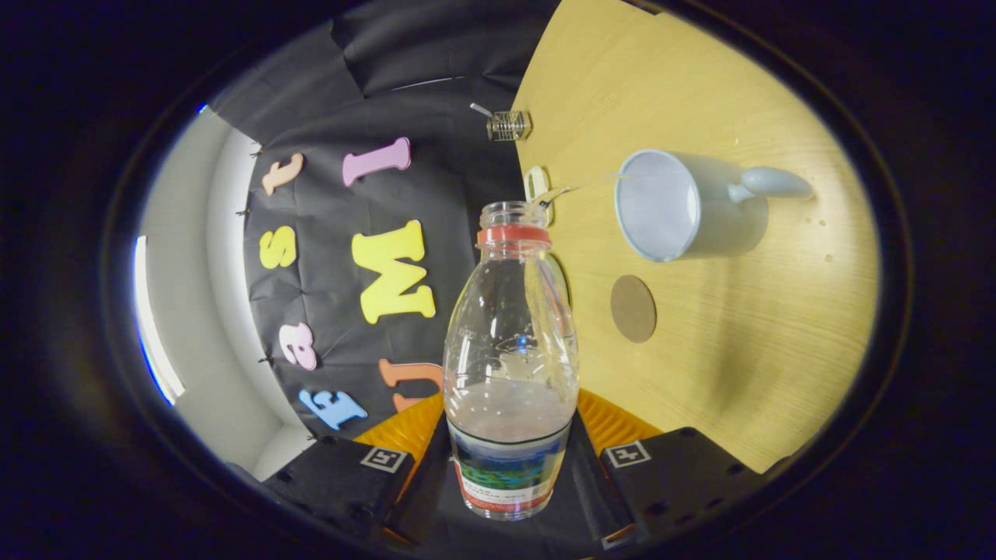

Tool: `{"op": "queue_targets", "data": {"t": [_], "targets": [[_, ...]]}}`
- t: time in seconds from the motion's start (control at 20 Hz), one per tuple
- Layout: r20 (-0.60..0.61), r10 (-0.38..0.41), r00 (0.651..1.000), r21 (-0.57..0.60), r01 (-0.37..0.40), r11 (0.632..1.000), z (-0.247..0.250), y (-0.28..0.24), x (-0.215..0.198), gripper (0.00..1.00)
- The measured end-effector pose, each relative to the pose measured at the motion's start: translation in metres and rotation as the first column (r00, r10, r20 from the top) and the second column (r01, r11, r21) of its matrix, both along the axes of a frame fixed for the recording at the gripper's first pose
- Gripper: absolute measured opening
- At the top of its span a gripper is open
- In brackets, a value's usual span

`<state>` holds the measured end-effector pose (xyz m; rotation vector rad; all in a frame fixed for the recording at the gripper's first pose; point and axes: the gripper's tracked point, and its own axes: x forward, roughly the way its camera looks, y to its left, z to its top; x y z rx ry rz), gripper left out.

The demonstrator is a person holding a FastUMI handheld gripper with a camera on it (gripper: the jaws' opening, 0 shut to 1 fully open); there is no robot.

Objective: Take the bottle from table, then pour the juice into the cup, finally place the bottle on the coaster

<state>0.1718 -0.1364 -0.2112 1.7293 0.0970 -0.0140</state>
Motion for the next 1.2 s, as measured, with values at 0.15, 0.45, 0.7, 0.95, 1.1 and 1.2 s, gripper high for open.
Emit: {"op": "queue_targets", "data": {"t": [0.15, 0.45, 0.7, 0.95, 1.1, 1.2], "targets": [[0.002, 0.006, 1.000, 0.017, -0.006, 1.000, 0.003, 0.004, 0.002, 0.78], [0.003, 0.009, 1.000, 0.058, -0.009, 0.998, 0.006, 0.006, 0.009, 0.77], [0.006, 0.002, 1.000, 0.084, -0.002, 0.996, 0.009, 0.000, 0.008, 0.78], [-0.009, 0.014, 1.000, 0.126, -0.013, 0.992, 0.005, 0.004, 0.009, 0.77], [-0.008, 0.024, 1.000, 0.134, -0.022, 0.991, 0.005, 0.009, 0.014, 0.77], [-0.007, 0.028, 1.000, 0.137, -0.027, 0.990, 0.004, 0.010, 0.015, 0.77]]}}
